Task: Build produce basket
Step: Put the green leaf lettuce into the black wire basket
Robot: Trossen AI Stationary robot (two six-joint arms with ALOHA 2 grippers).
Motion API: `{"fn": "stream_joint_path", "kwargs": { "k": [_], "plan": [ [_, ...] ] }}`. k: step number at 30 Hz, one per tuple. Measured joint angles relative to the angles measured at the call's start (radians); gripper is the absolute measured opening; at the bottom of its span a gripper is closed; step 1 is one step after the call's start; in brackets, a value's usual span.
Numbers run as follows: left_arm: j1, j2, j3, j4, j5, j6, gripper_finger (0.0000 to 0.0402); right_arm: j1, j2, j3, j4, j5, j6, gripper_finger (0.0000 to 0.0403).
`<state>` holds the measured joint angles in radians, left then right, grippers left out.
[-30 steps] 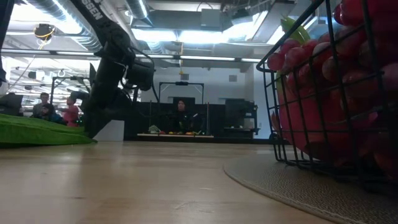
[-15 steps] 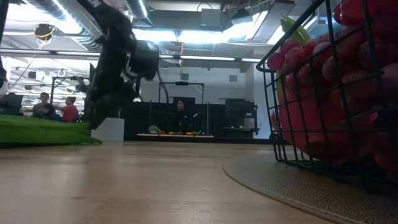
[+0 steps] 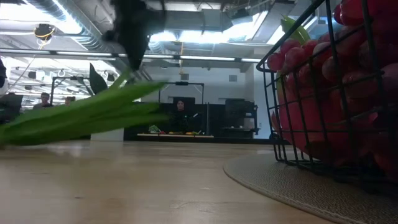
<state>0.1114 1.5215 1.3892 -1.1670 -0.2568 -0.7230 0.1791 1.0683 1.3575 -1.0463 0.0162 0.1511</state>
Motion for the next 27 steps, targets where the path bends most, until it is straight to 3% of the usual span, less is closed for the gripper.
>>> {"fn": "stream_joint_path", "kwargs": {
  "k": [13, 19, 27],
  "plan": [
    [-0.214, 0.014, 0.358, 0.004, -0.181, -0.085, 0.0, 0.0, 0.0, 0.0, -0.154, -0.002, -0.106, 0.0068],
    [-0.269, 0.024, 0.488, 0.06, -0.252, -0.013, 0.0, 0.0, -0.013, 0.0, -0.163, -0.002, -0.112, 0.0058],
    [-0.319, 0.022, 0.612, 0.299, -0.257, 0.216, 0.0, 0.0, -0.048, 0.0, -0.162, -0.007, -0.092, 0.0058]
  ]
}}
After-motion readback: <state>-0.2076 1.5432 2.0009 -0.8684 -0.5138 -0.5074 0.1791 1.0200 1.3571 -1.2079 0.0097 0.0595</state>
